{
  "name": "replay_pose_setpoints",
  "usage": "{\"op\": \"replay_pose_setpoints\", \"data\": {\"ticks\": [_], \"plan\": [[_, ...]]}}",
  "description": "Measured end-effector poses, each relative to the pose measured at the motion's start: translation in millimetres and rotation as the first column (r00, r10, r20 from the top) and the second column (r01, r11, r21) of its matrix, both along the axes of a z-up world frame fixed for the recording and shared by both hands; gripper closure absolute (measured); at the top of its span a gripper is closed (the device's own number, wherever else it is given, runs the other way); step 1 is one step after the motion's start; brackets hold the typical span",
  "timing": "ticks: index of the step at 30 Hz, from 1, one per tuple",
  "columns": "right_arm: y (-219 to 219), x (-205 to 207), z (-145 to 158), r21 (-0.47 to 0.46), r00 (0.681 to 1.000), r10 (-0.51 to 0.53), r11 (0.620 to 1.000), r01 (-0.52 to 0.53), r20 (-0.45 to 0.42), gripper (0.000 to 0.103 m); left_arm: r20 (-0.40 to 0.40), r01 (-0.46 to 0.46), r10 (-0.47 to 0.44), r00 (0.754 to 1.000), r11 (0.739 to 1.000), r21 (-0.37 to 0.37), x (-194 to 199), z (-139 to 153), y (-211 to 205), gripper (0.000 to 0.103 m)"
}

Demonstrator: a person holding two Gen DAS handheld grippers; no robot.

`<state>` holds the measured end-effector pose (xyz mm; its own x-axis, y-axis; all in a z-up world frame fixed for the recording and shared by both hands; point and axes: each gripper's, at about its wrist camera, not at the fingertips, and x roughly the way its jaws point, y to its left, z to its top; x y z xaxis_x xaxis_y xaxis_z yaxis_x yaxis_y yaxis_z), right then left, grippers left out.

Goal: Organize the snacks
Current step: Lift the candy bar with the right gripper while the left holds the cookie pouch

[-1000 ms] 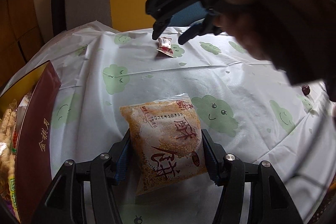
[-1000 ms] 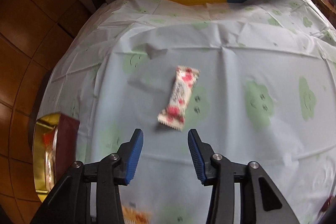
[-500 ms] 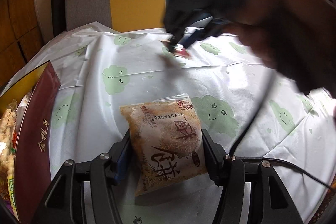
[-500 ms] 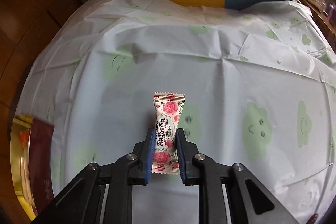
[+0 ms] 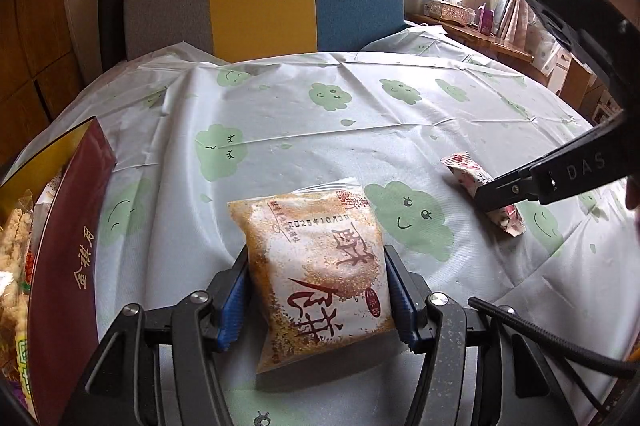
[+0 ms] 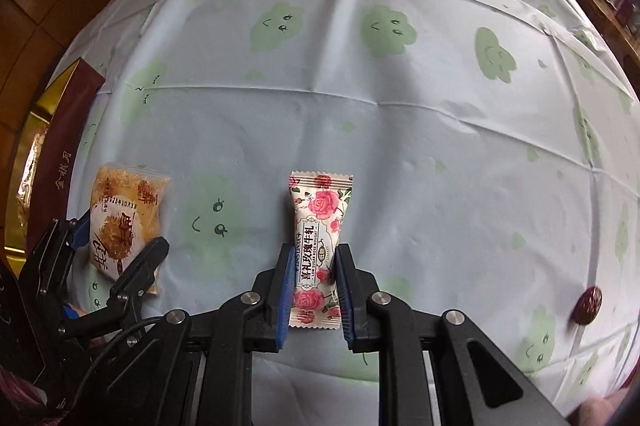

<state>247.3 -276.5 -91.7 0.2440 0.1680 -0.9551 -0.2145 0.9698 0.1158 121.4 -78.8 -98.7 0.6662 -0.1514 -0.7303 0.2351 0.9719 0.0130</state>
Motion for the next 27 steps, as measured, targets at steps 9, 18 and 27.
{"op": "replay_pose_setpoints", "data": {"ticks": [9,18,27], "plan": [[-9.2,-15.1,-4.3,-0.005,0.999,0.011,1.000,-0.011,0.043,0.082,0.000,0.000,0.000,1.000,1.000,0.006,1.2,0.4,-0.3,0.042],[-2.2,-42.3,-2.7,-0.109,0.999,0.037,0.993,-0.040,-0.027,0.082,-0.001,-0.002,0.002,1.000,1.000,0.018,0.6,0.2,-3.3,0.042],[-33.1,-40.8,-3.0,0.029,0.997,-0.058,0.998,0.059,-0.042,0.078,-0.014,0.006,-0.006,1.000,1.000,-0.002,2.6,1.2,0.8,0.041]]}}
